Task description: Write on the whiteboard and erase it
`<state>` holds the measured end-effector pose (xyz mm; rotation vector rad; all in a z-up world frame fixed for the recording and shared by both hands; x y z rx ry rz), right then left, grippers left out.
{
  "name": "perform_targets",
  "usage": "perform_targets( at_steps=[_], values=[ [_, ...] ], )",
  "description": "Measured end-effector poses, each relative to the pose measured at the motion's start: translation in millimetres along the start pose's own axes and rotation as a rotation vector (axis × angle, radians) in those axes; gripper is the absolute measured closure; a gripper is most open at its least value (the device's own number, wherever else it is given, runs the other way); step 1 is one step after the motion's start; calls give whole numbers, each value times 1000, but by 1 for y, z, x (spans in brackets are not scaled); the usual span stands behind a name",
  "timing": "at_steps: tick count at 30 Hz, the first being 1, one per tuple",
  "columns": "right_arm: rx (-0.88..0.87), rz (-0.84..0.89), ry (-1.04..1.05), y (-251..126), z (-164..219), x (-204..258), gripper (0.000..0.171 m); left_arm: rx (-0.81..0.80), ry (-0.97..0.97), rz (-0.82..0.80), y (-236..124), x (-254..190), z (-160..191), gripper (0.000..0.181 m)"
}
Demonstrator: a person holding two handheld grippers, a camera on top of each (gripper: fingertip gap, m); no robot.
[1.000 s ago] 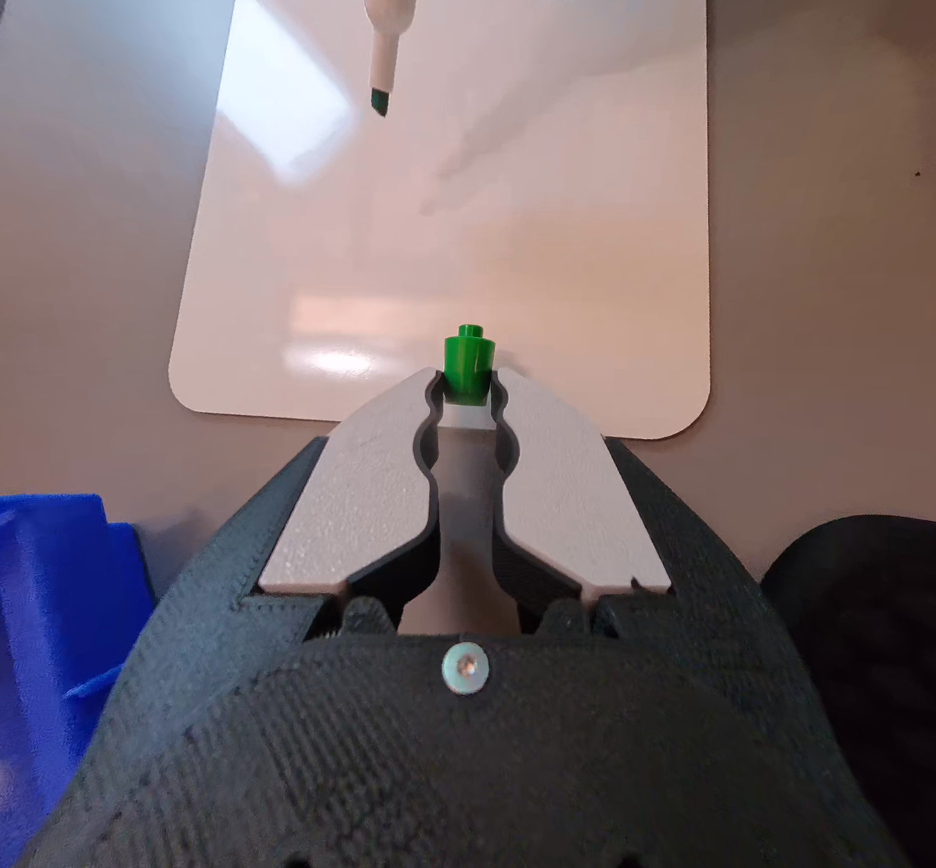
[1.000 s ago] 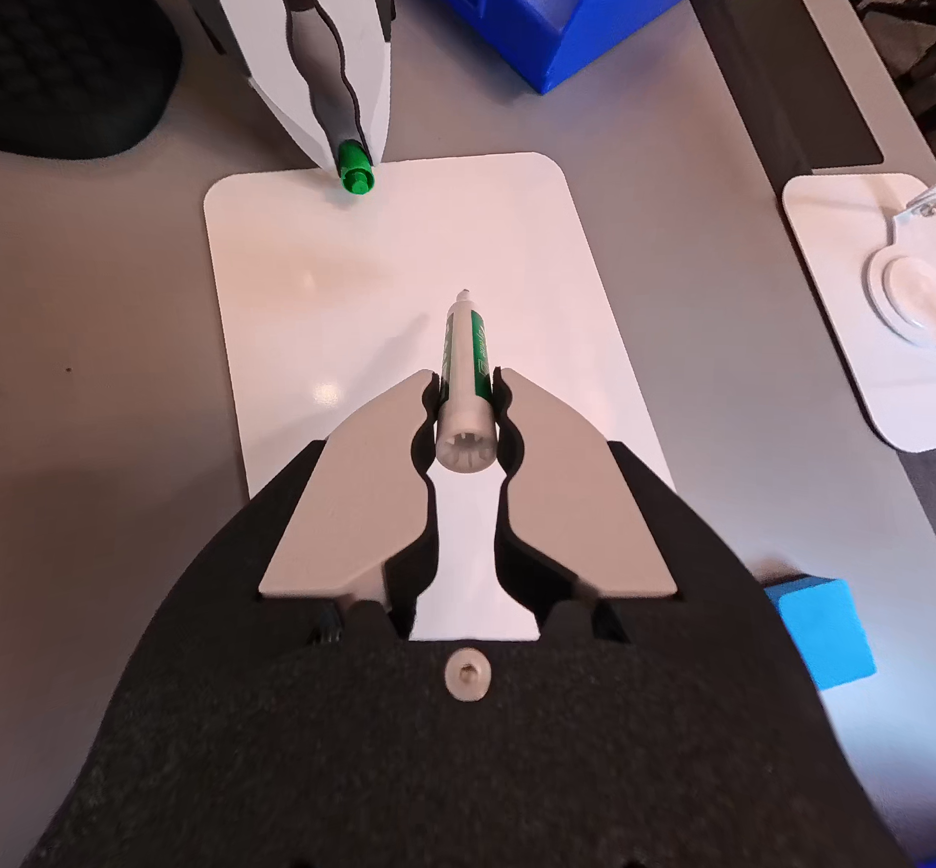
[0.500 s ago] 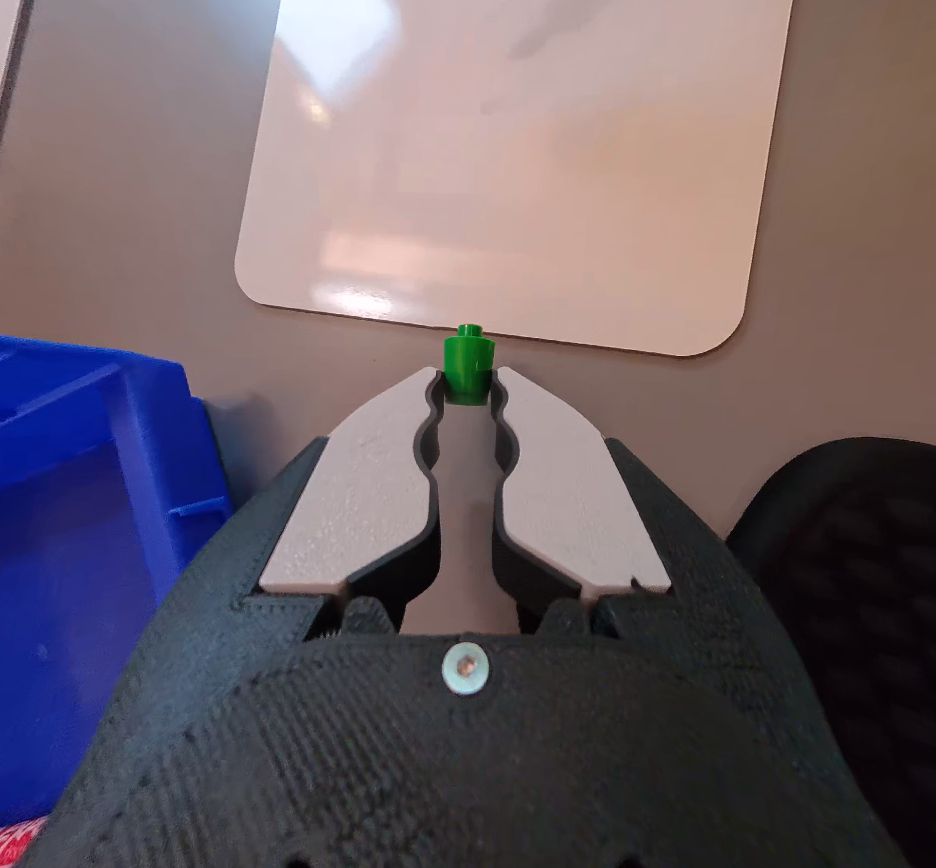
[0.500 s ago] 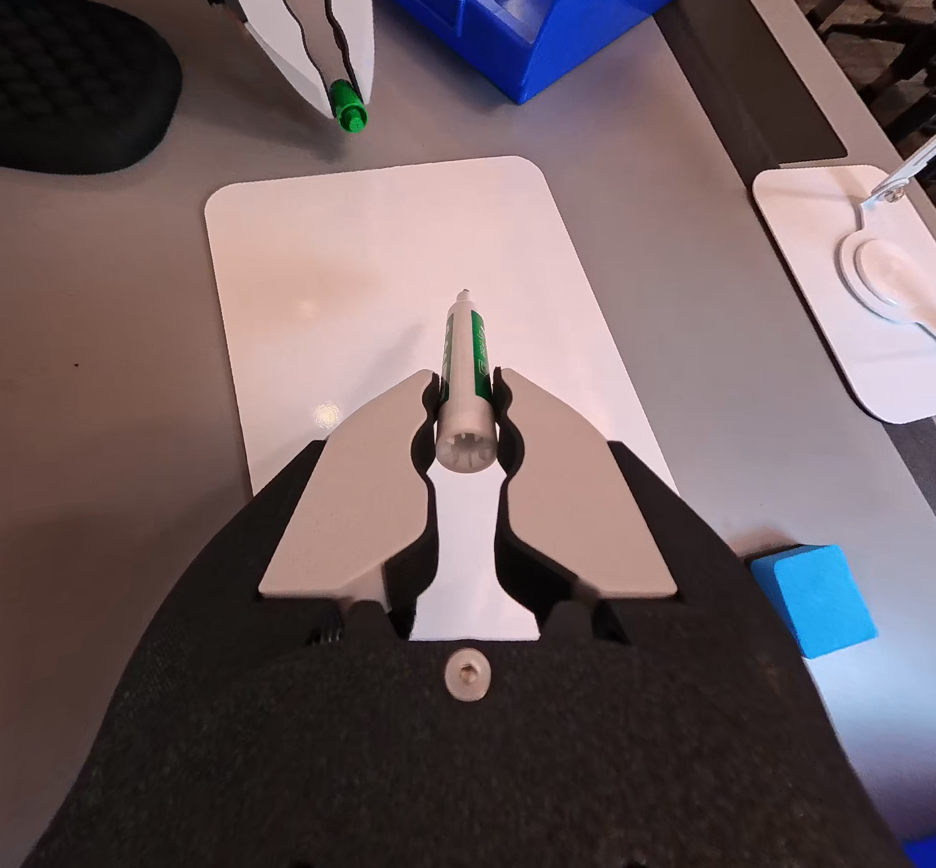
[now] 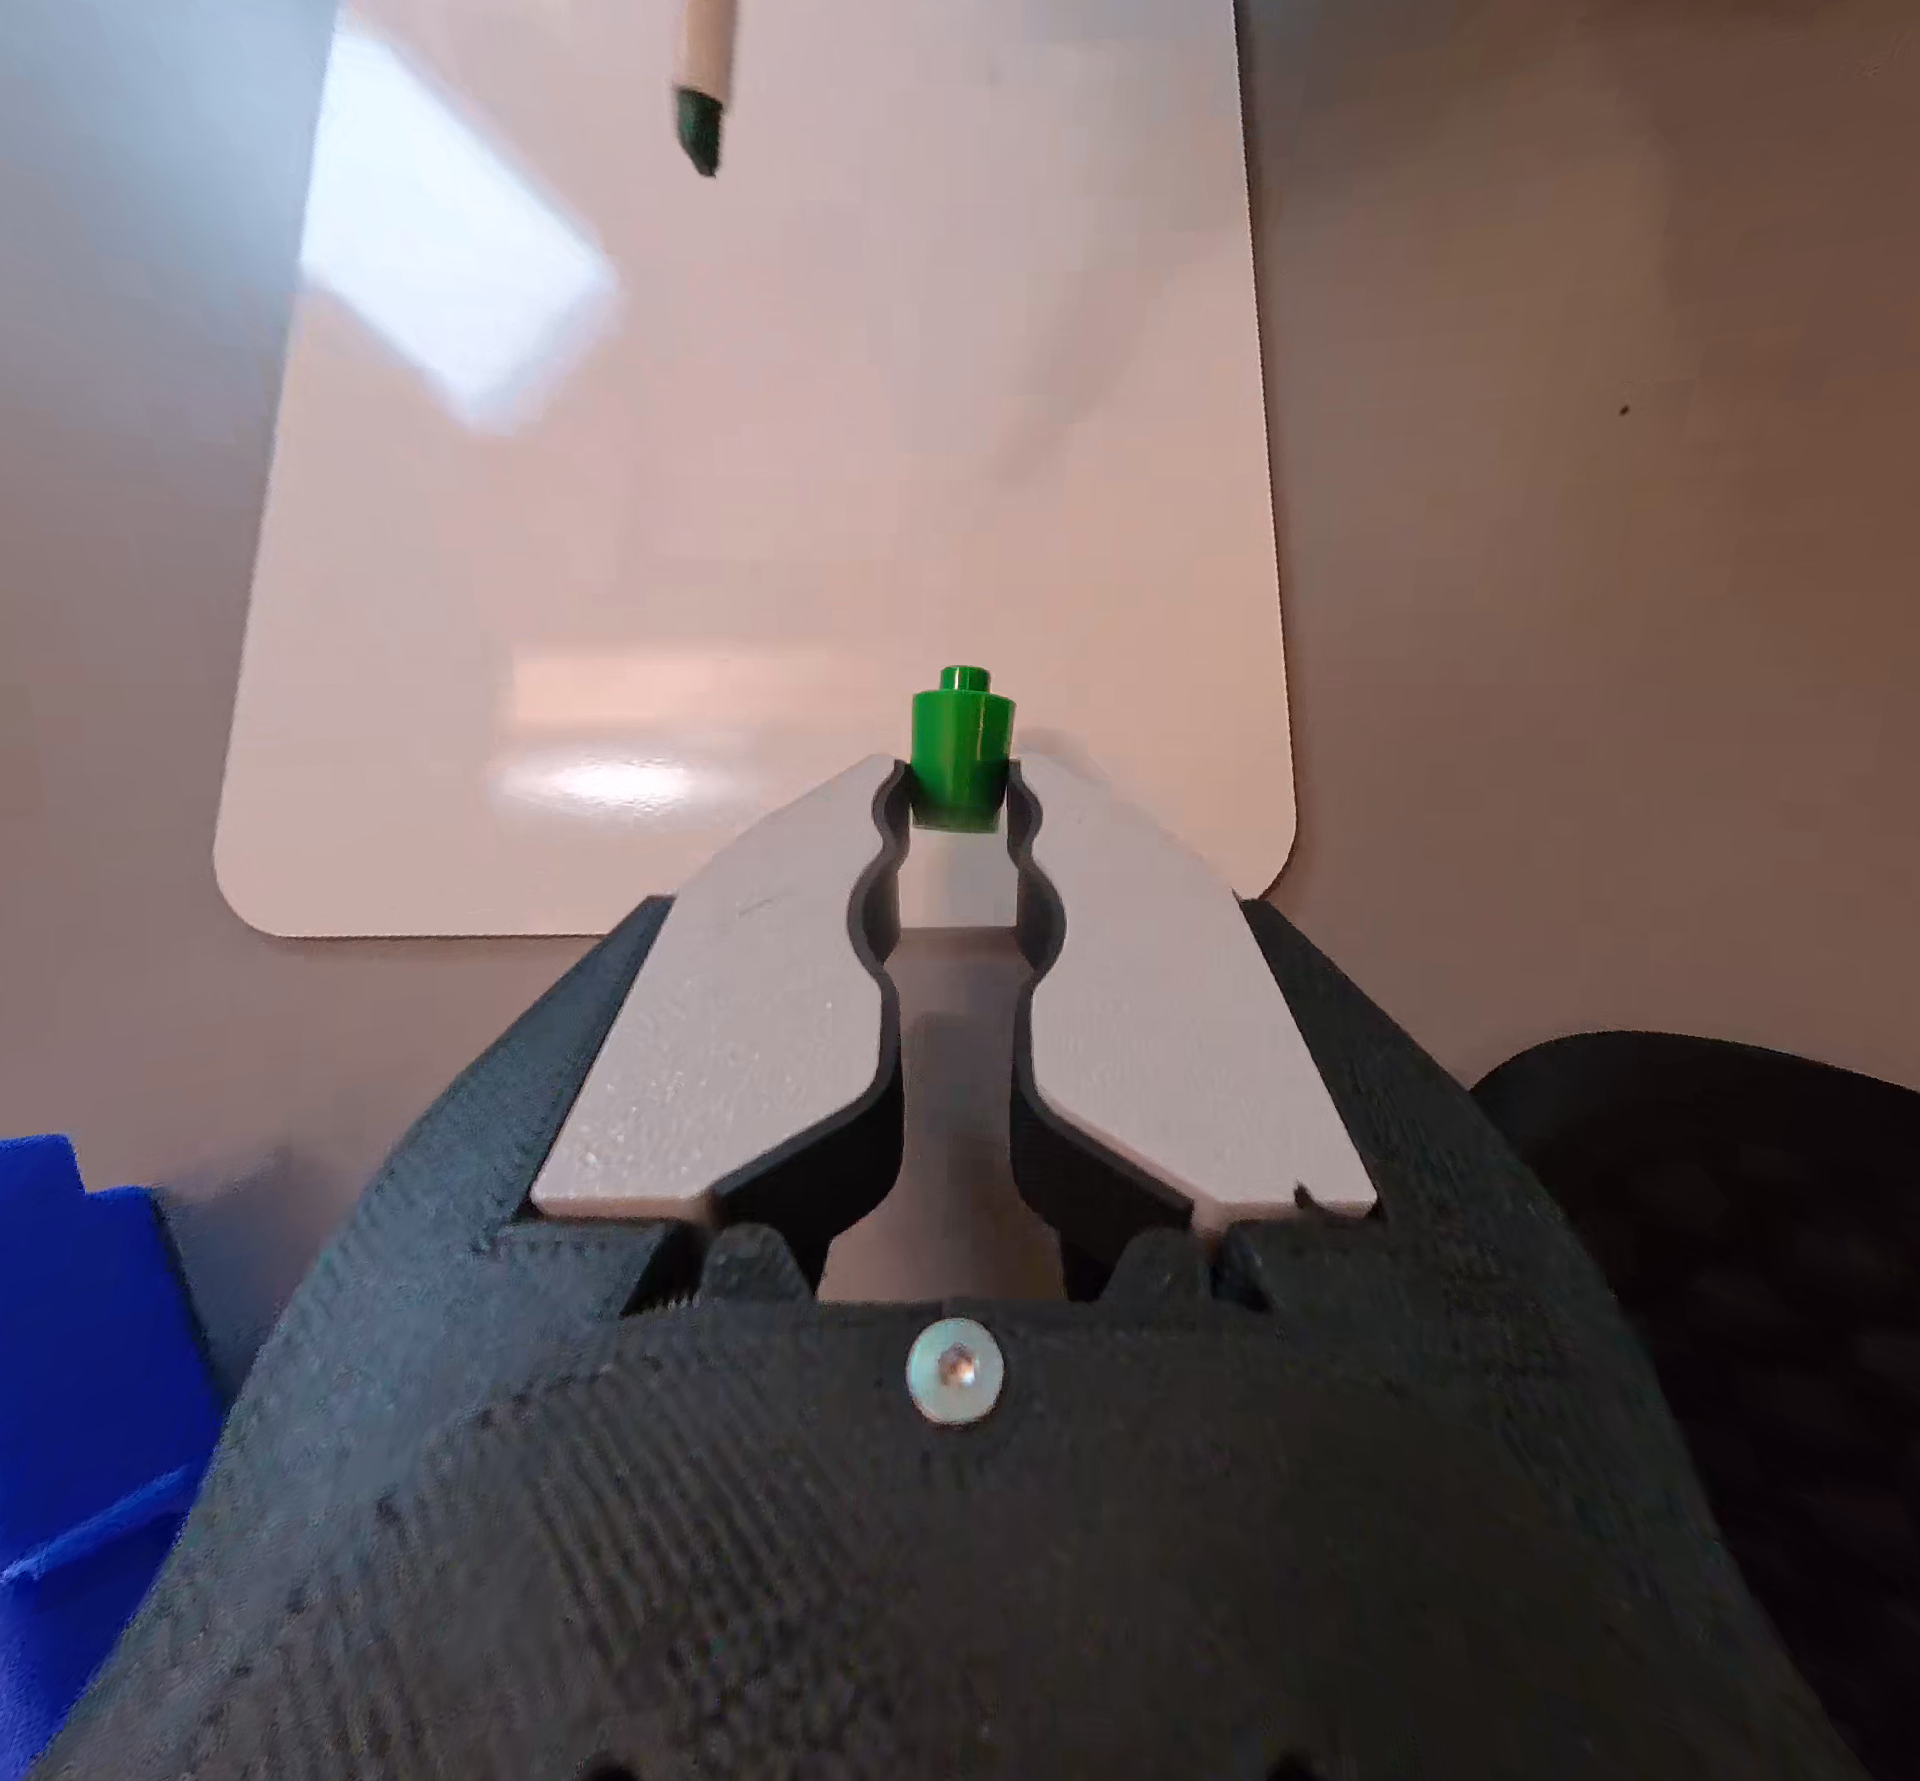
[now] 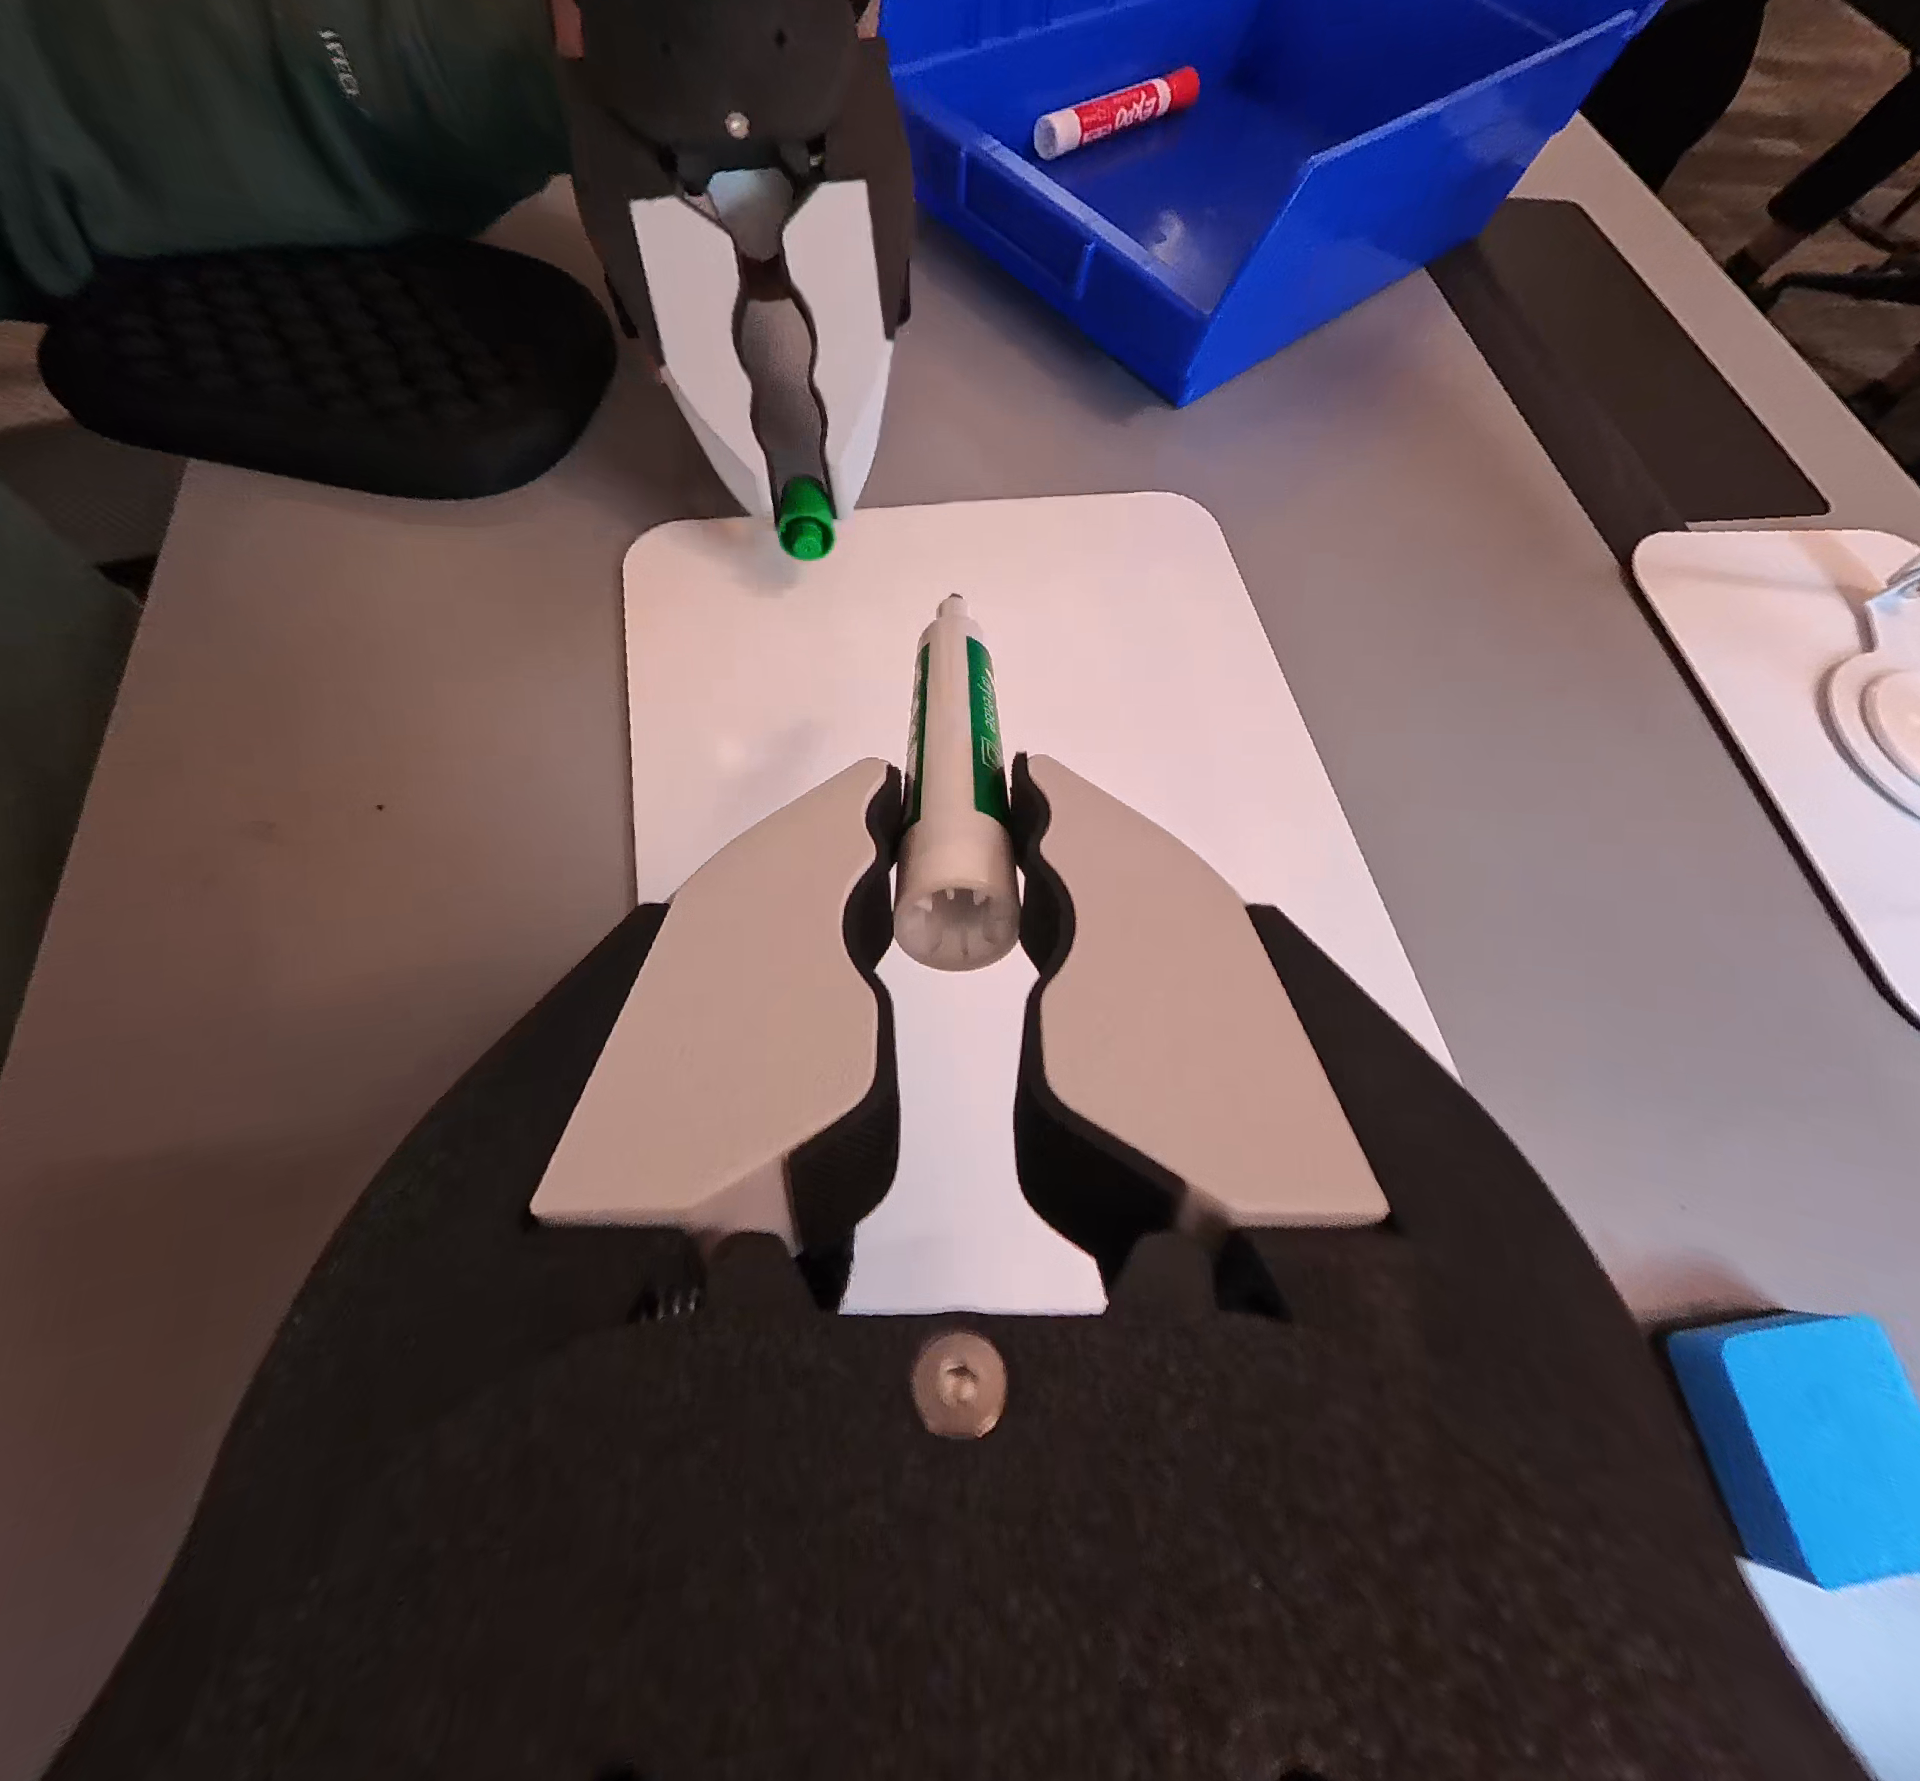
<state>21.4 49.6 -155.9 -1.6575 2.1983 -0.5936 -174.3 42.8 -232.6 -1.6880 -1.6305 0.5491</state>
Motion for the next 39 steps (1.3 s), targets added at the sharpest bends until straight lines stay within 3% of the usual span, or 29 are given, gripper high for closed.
perform_targets(
  at_steps=[7,21,30,36,39],
  values=[
    [9,0,9,1,5,-3,151,29,19,8,8,-4,-1,163],
    [8,-3,39,-2,12,-10,151,-152,21,-26,18,-5,4,148],
    [17,-9,55,0,18,-14,151,-96,26,-116,19,1,4,162],
    [9,20,20,-9,6,-13,151,-54,-16,-288,-50,45,-6,163],
    [0,36,17,-17,4,-15,151,-1,-29,-344,-68,56,-5,162]
  ],
)
Point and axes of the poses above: each gripper's, where its closed fingertips meet, y out along the fingers, z out of its underside, x = y × z across the jaws, the point moved 4 cm from there along -y, back along the fingers, and after that the axes turned 7 degrees about y, right-handed, at the moved point
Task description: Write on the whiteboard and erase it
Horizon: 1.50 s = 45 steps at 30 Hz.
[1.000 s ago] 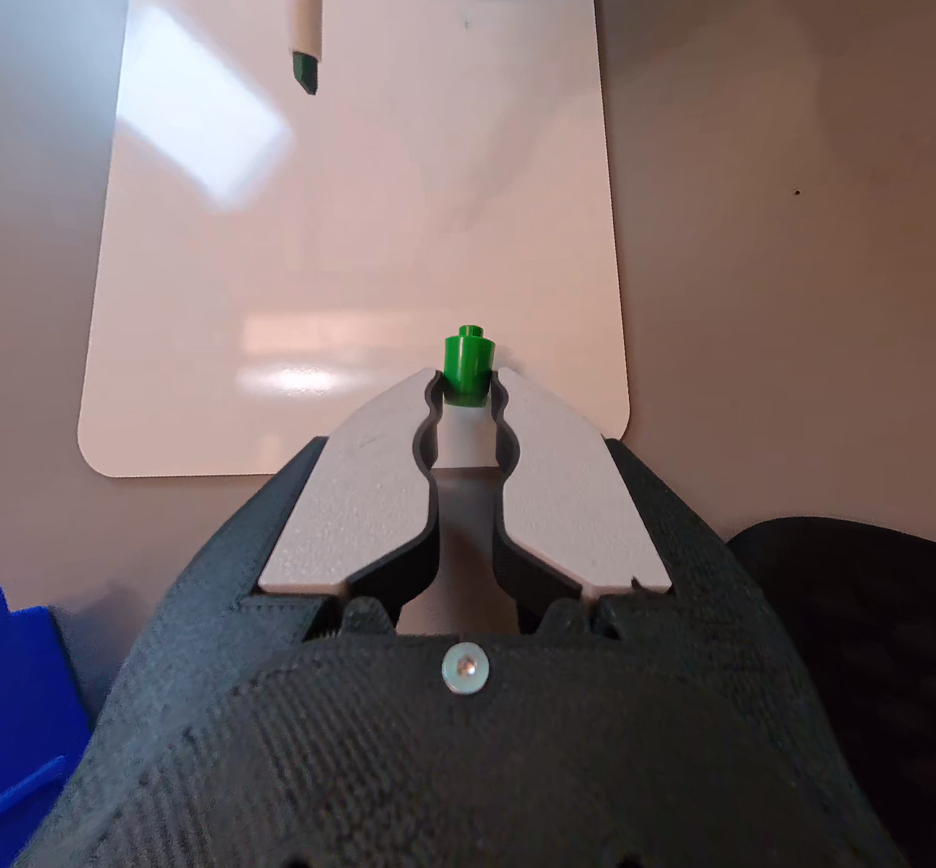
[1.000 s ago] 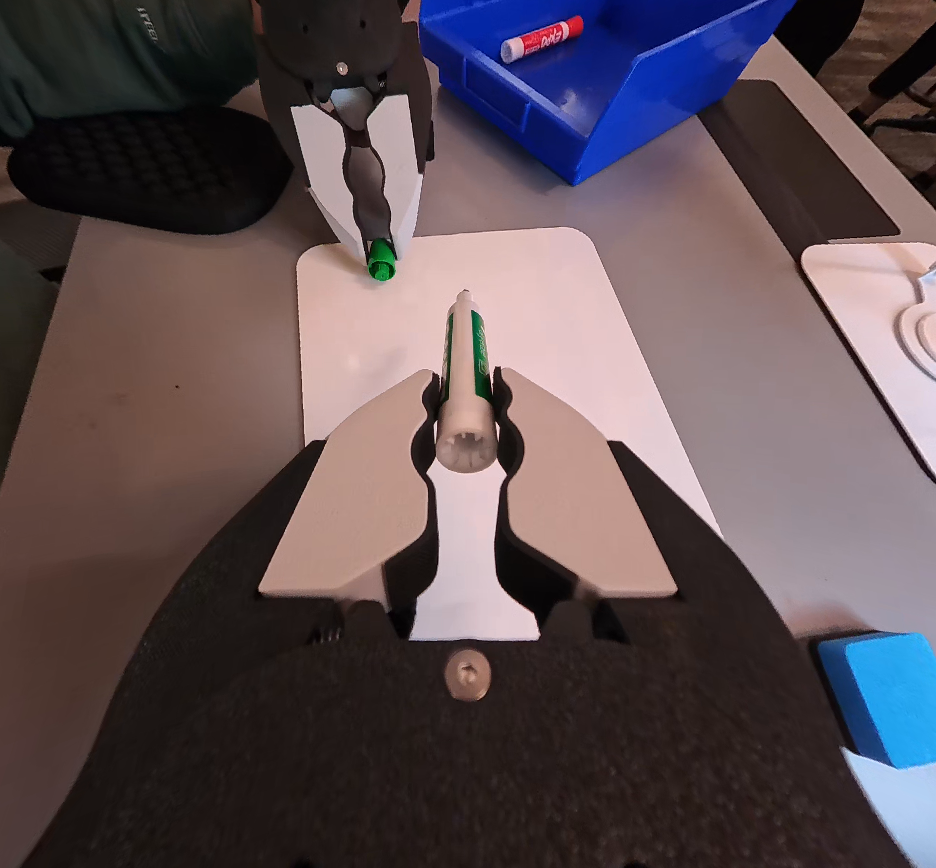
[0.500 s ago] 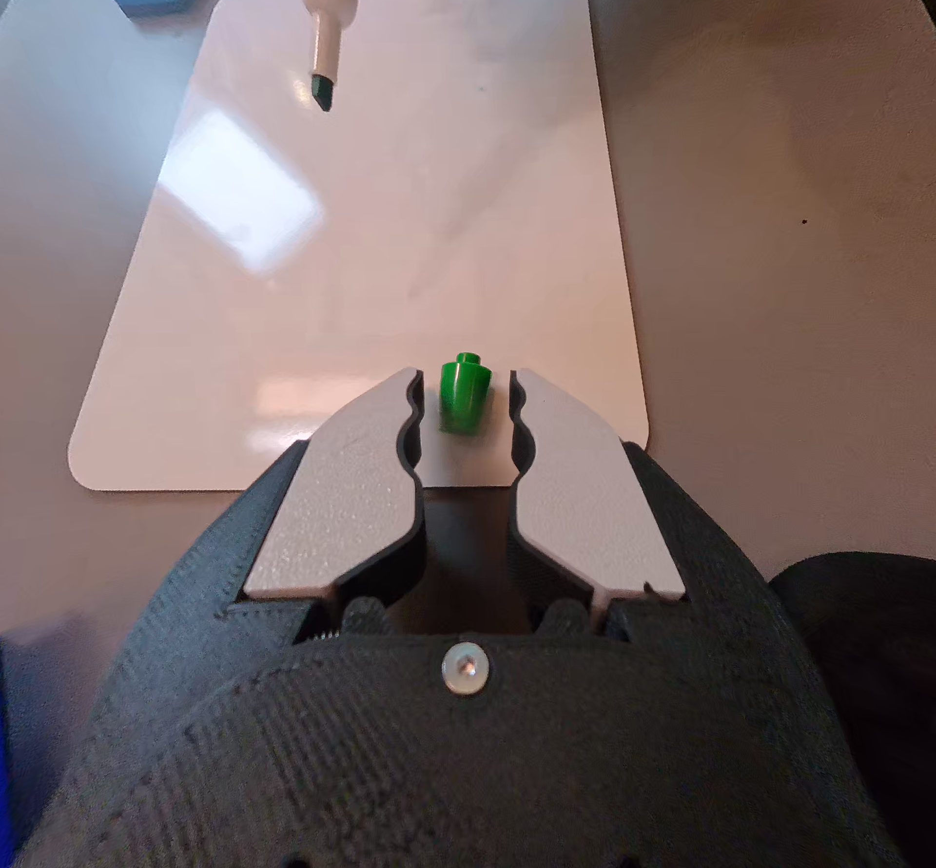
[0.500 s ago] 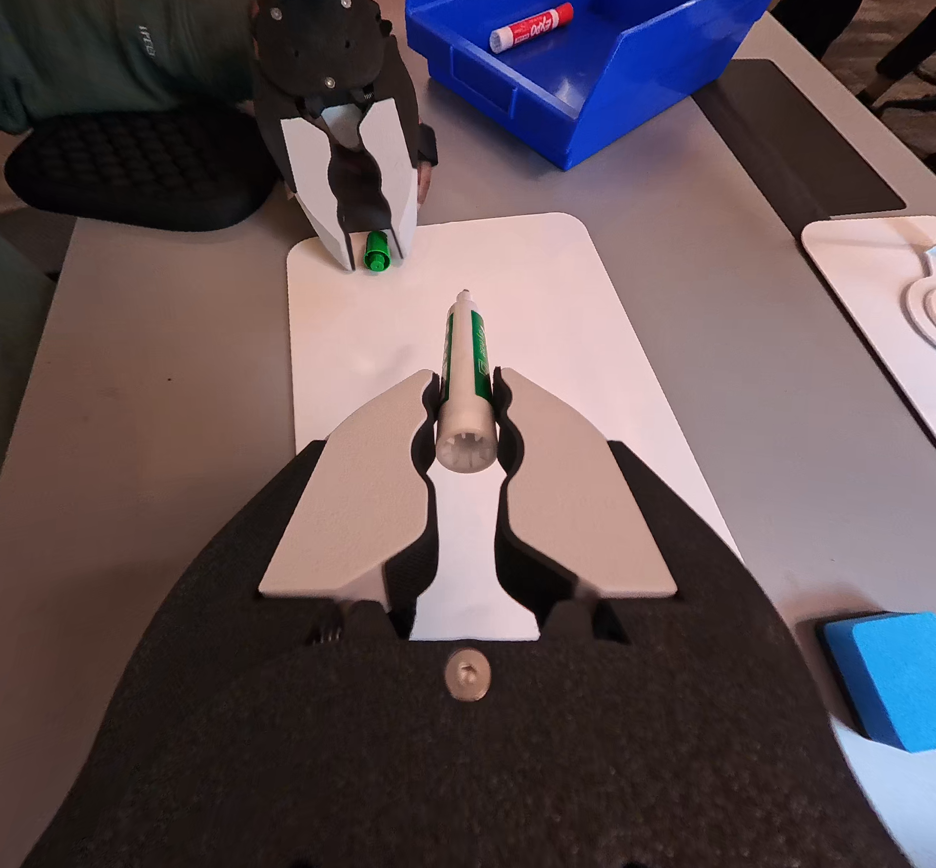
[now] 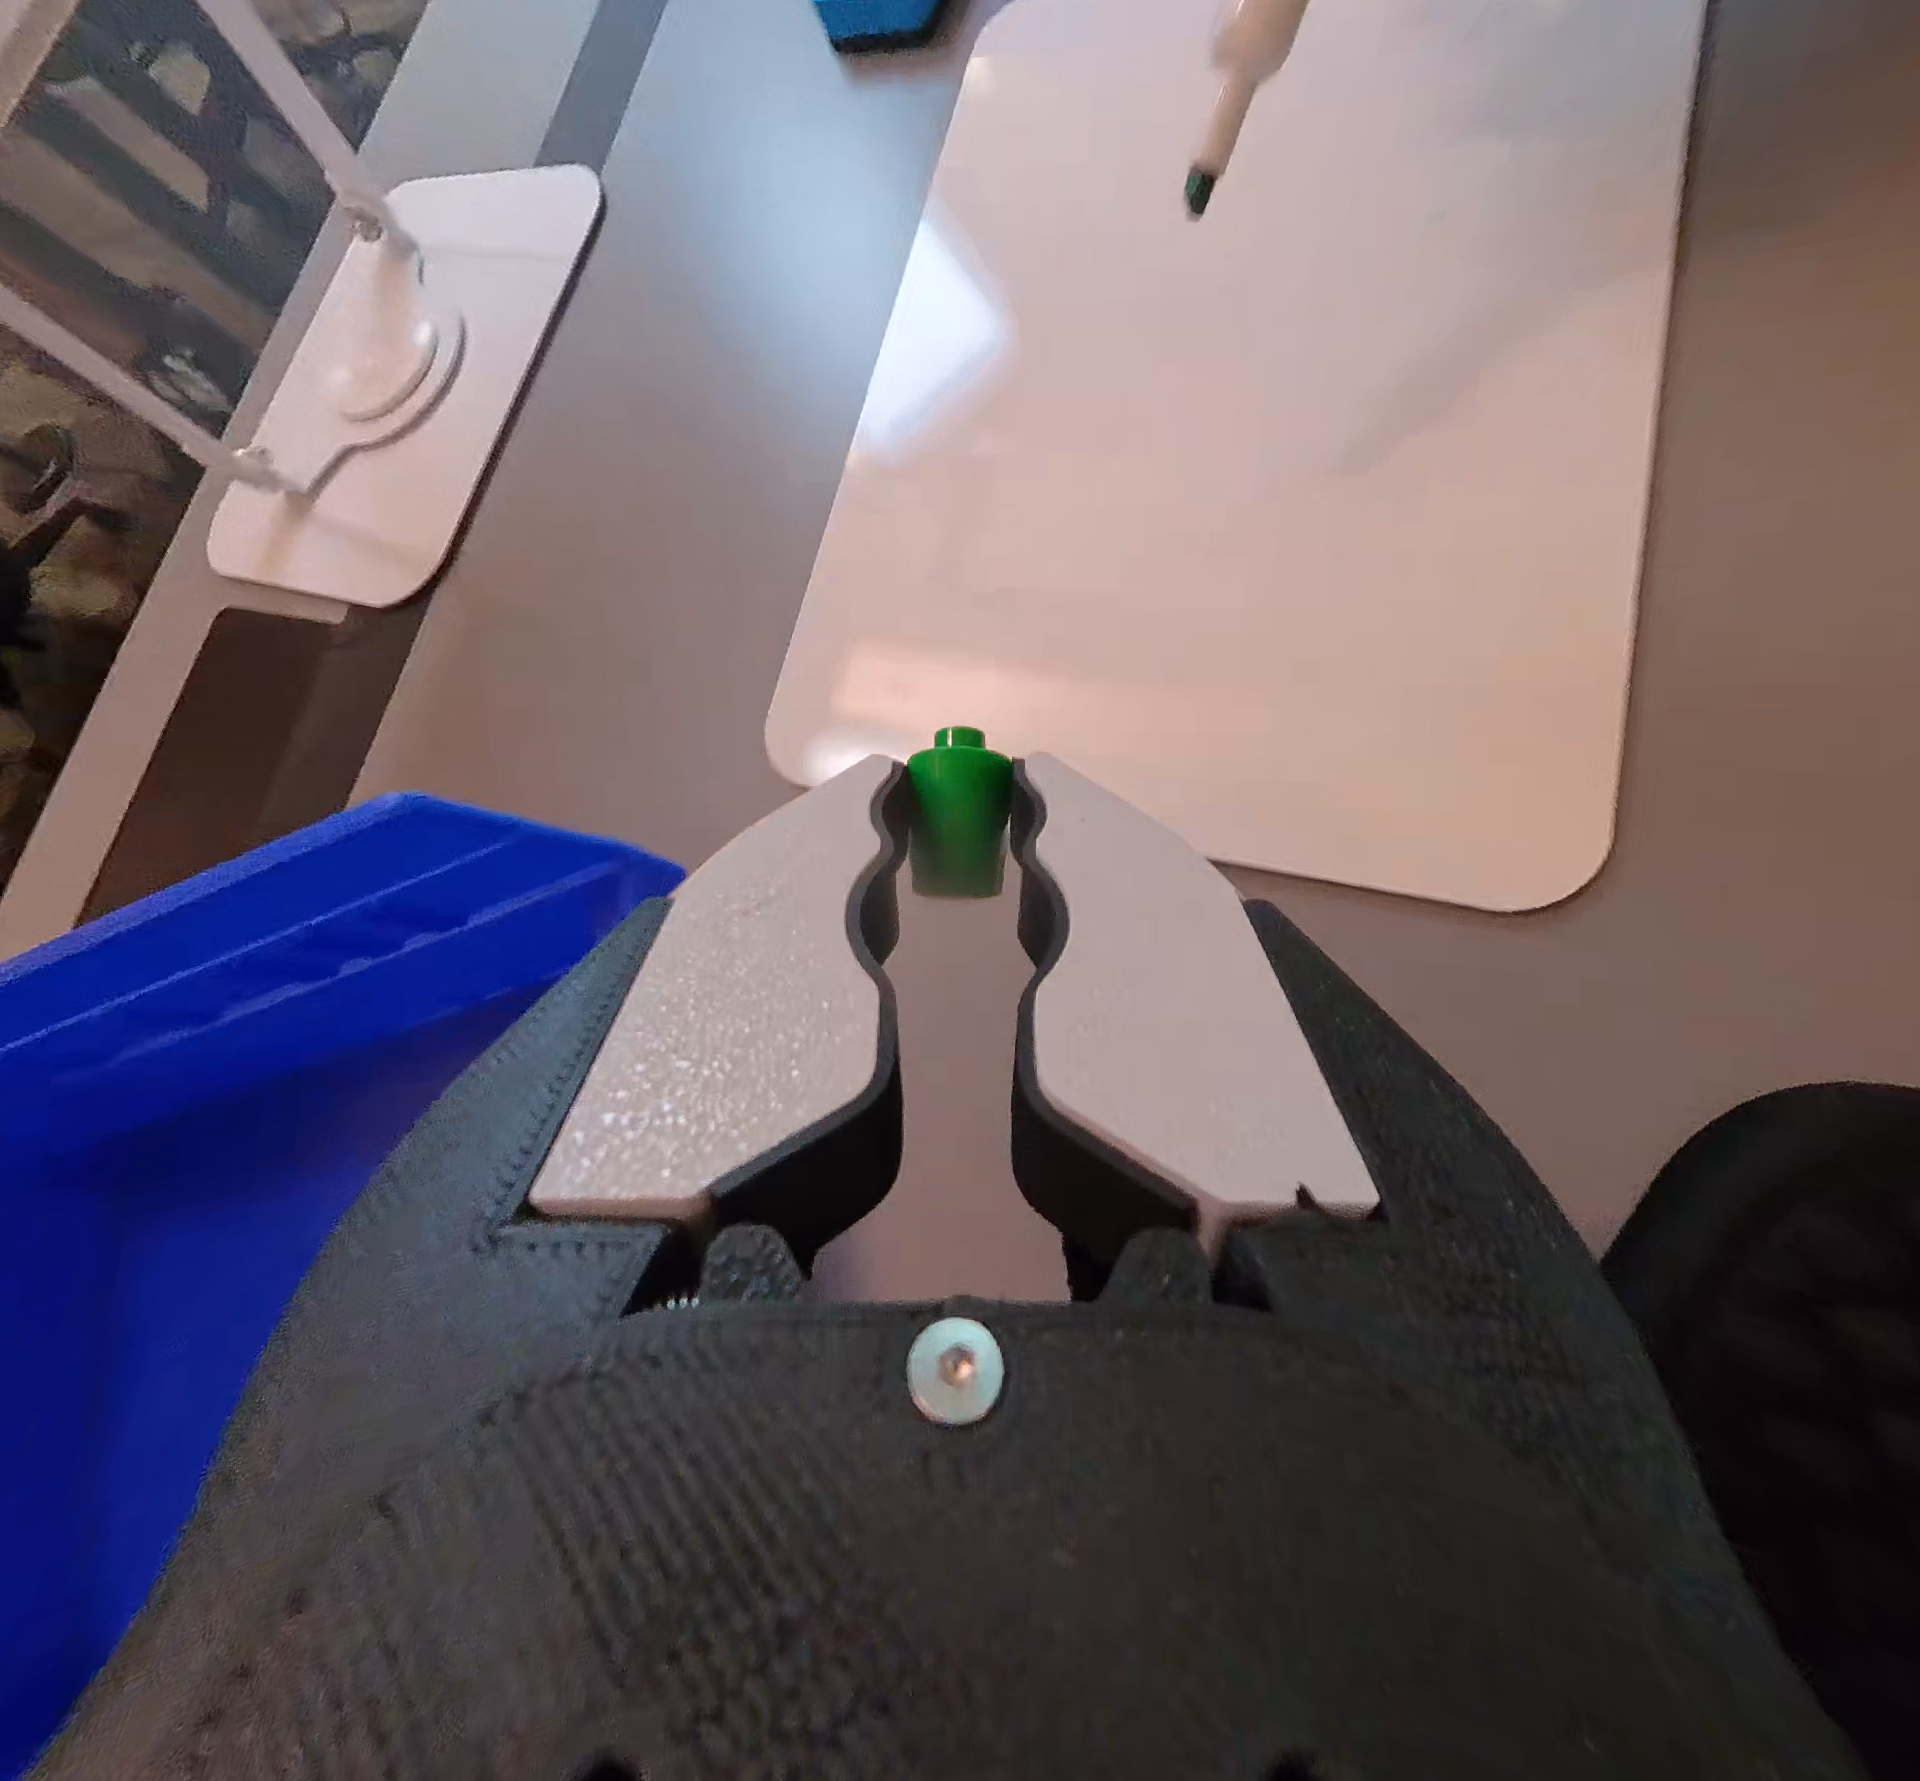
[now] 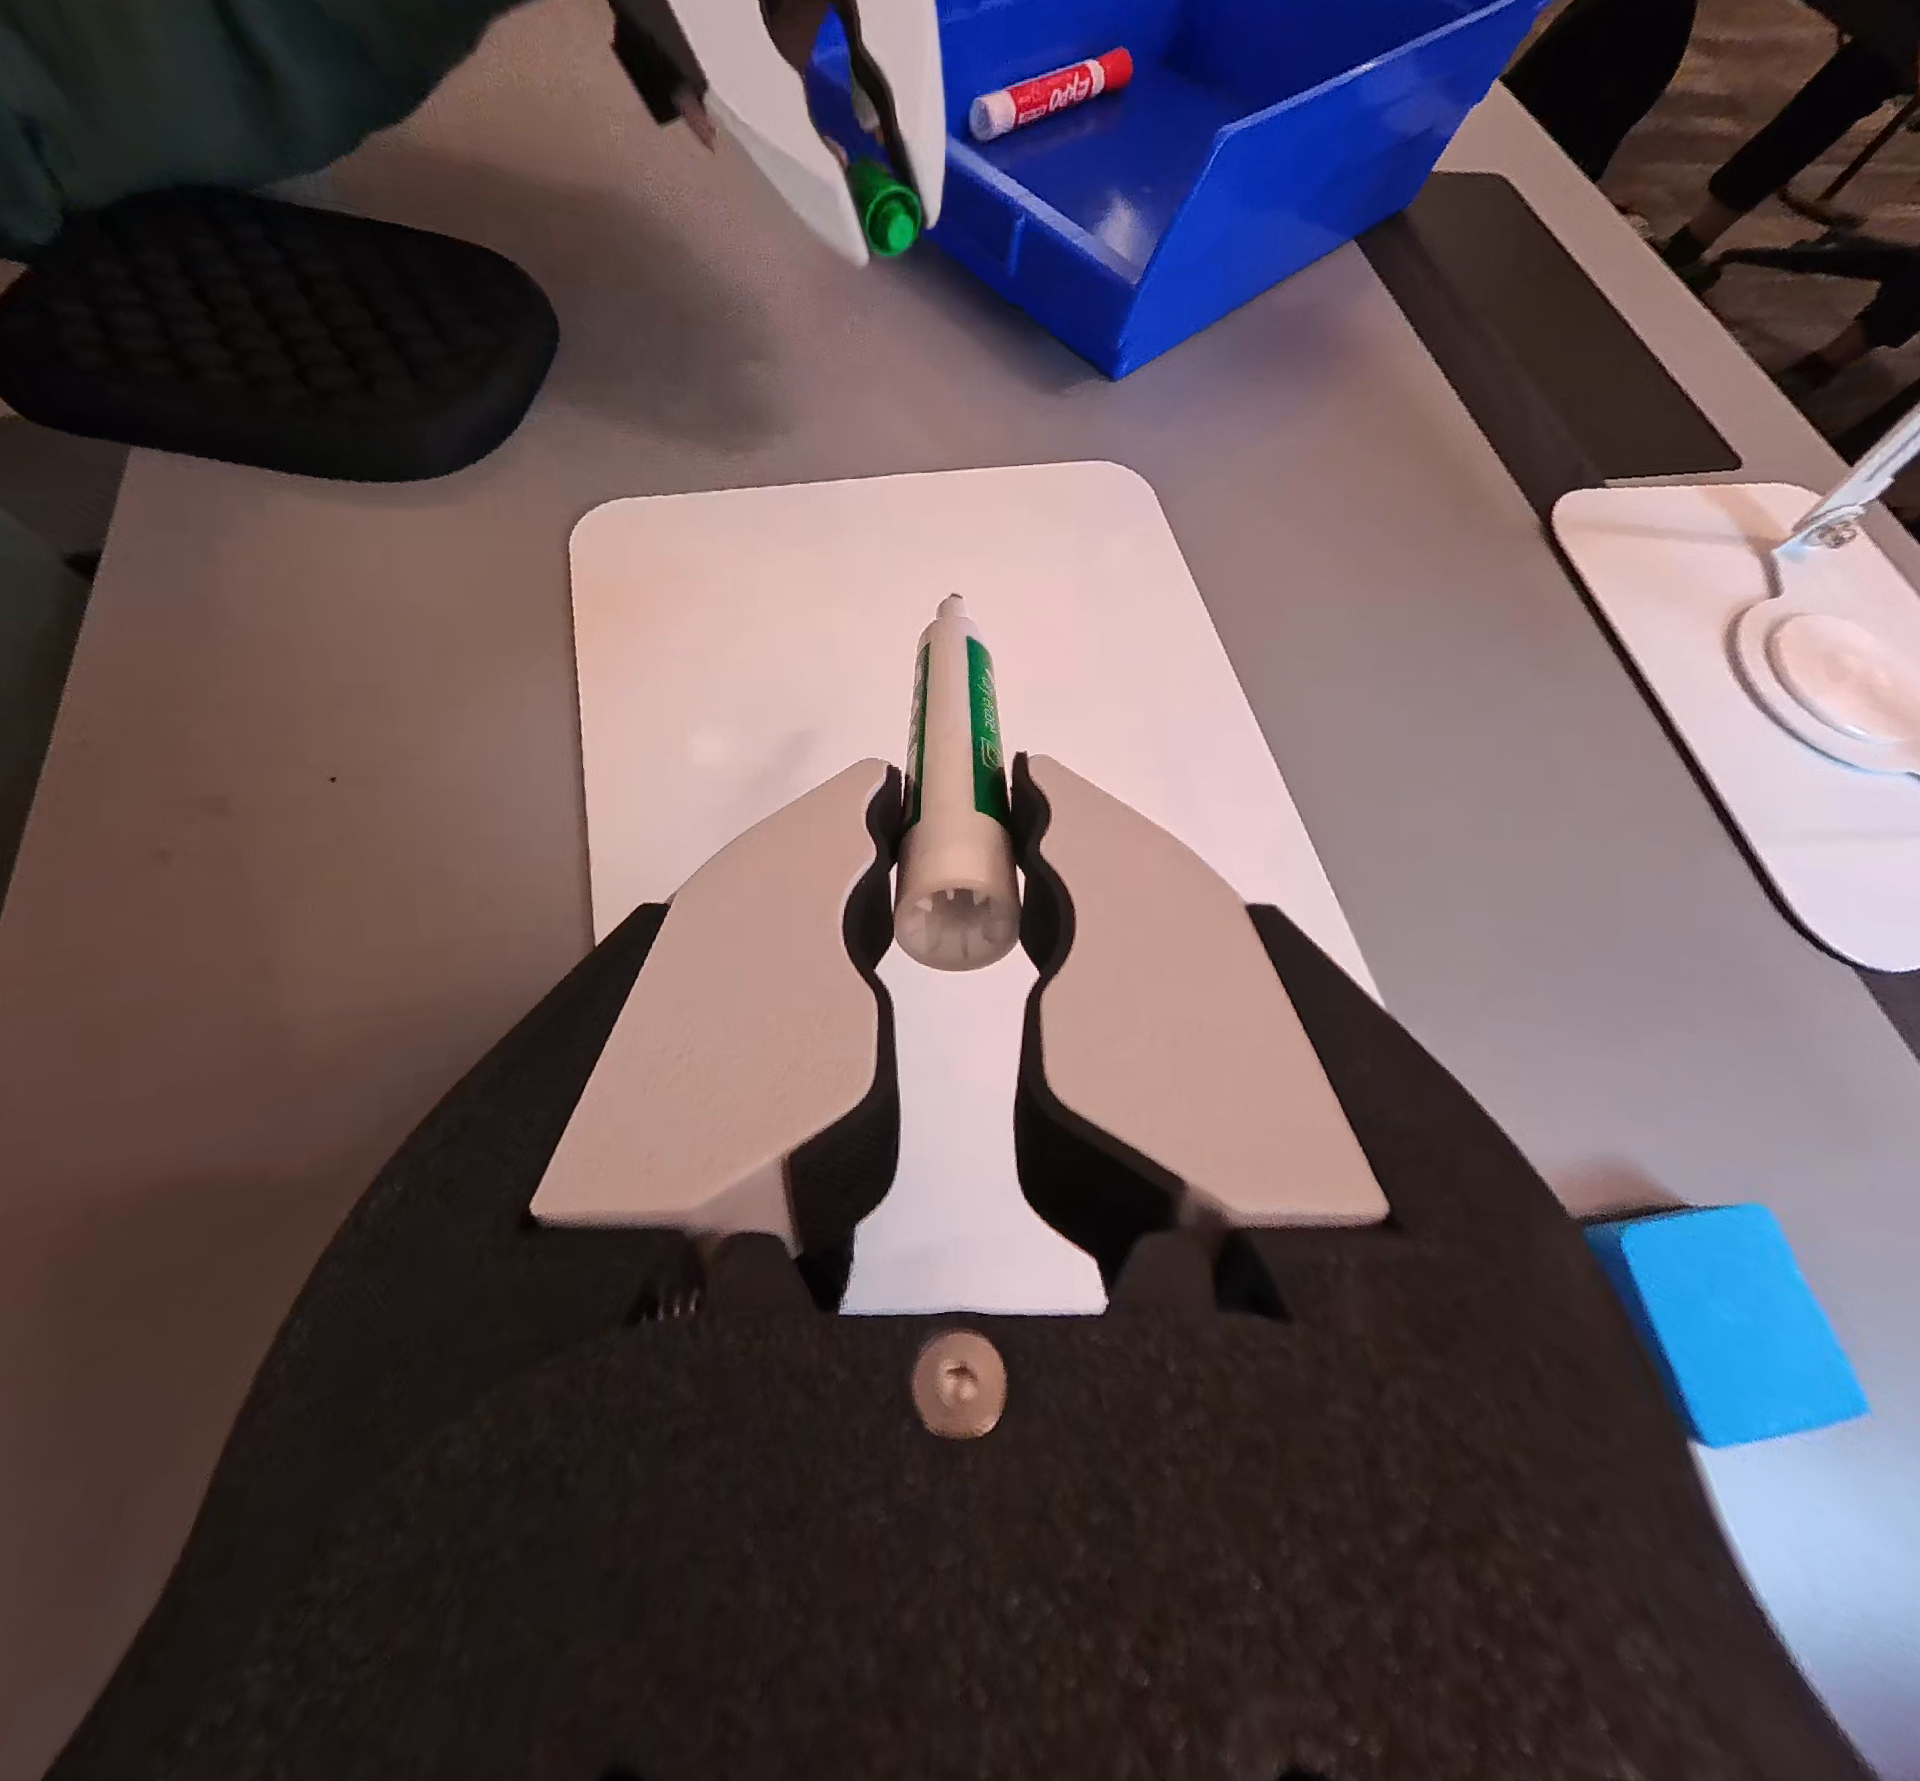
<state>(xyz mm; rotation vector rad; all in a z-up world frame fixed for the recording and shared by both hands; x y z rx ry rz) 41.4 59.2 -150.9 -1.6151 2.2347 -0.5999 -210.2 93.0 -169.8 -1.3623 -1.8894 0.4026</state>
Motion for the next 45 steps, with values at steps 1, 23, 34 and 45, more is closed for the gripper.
perform_targets(
  at_steps=[1,23,34,45],
  values=[
    [1,2,0,-2,0,0,151,31,11,-16,1,2,3,162],
    [262,24,-57,37,-18,-1,151,64,-71,135,37,-31,31,162],
    [476,101,-53,108,-37,-21,151,-55,-93,-126,50,-9,38,162],
    [490,132,-52,117,-35,-28,151,-83,-103,-175,45,-5,32,162]
  ],
)
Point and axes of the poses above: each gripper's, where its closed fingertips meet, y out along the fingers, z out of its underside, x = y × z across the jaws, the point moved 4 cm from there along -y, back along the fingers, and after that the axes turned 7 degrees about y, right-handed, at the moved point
